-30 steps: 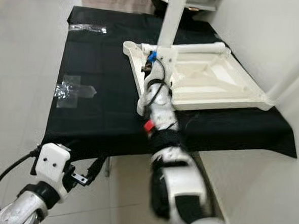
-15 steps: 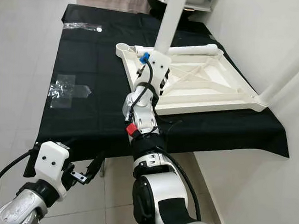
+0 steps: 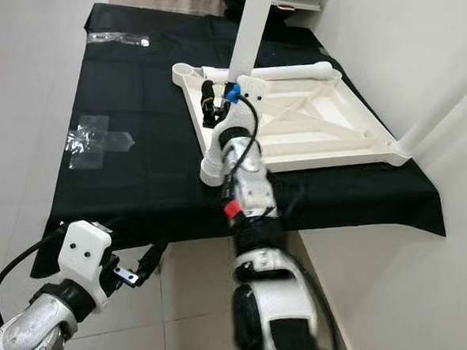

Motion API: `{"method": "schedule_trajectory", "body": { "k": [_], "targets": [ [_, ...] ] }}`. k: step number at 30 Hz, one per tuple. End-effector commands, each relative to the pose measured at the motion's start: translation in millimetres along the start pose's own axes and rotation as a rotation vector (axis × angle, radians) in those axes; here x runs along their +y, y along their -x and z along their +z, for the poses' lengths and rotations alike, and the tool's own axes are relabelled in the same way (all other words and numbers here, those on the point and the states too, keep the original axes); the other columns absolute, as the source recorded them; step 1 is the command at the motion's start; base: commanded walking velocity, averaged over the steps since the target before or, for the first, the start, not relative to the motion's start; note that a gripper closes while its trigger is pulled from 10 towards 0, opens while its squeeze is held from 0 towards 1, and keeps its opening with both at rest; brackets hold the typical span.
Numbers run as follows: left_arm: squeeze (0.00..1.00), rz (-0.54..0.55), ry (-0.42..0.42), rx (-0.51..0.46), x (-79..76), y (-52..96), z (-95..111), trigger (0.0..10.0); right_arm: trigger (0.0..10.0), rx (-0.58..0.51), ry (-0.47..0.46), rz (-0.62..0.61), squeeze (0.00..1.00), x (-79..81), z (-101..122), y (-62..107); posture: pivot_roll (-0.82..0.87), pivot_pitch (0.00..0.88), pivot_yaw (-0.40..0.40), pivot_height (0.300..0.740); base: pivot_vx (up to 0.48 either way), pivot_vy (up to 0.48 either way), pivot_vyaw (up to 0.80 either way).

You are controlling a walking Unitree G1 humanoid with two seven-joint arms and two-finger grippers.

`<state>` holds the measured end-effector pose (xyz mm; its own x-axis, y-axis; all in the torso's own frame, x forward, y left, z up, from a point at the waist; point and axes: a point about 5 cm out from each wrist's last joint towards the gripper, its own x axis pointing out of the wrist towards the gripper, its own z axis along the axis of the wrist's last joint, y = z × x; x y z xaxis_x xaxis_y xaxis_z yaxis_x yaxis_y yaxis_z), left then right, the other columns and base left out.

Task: Building children table

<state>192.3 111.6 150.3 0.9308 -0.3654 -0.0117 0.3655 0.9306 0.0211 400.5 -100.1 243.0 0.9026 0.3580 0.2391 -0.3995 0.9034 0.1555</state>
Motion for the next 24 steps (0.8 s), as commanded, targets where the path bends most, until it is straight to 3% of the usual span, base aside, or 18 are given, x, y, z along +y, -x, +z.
{"method": "schedule_trajectory", "body": {
  "k": [1,2,5,9,12,15,18,24],
  "targets": [
    [0.00,-0.007,0.007,0.011,-2.5,0.4,-3.5,10.0,10.0,0.012,-0.053,0.124,0.00,1.6,-0.2,-1.6,0.13,0.137,-0.139,0.740,0.000,0.000,0.00],
    [0.00,-0.007,0.007,0.011,-2.5,0.4,-3.5,10.0,10.0,0.012,-0.053,0.124,0.00,1.6,-0.2,-1.6,0.13,0.137,-0.139,0.740,0.000,0.000,0.00],
    [0.00,-0.006,0.007,0.010,-2.9,0.4,-3.2,10.0,10.0,0.106,-0.022,0.345,0.00,4.9,-4.2,-1.4,0.14,0.135,-0.144,0.740,0.000,0.000,0.00],
    [0.00,-0.005,0.007,0.009,-3.1,0.7,-2.8,10.0,10.0,0.130,-0.014,0.393,0.00,5.8,-3.8,-1.6,0.15,0.137,-0.151,0.740,0.000,0.000,0.00],
    [0.00,-0.003,0.009,0.008,-3.7,1.9,-2.2,10.0,10.0,0.167,-0.055,0.555,0.00,11.4,3.0,-3.2,0.15,0.139,-0.156,0.740,0.000,0.000,0.00],
    [0.00,-0.002,0.009,0.008,-3.9,2.3,-2.2,10.0,10.0,0.179,-0.064,0.617,0.00,14.8,5.2,-3.7,0.15,0.139,-0.156,0.740,0.000,0.000,0.00],
    [0.00,-0.003,0.011,0.007,-4.9,3.2,-1.7,10.0,10.0,0.209,-0.084,0.808,0.00,28.2,7.1,-3.2,0.16,0.140,-0.160,0.740,0.000,0.000,0.00],
    [0.00,-0.006,0.014,0.005,-5.8,3.8,-1.0,10.0,10.0,0.207,-0.065,0.968,0.00,45.8,8.2,-3.4,0.17,0.141,-0.164,0.740,0.000,0.000,0.00]
  ]
}}
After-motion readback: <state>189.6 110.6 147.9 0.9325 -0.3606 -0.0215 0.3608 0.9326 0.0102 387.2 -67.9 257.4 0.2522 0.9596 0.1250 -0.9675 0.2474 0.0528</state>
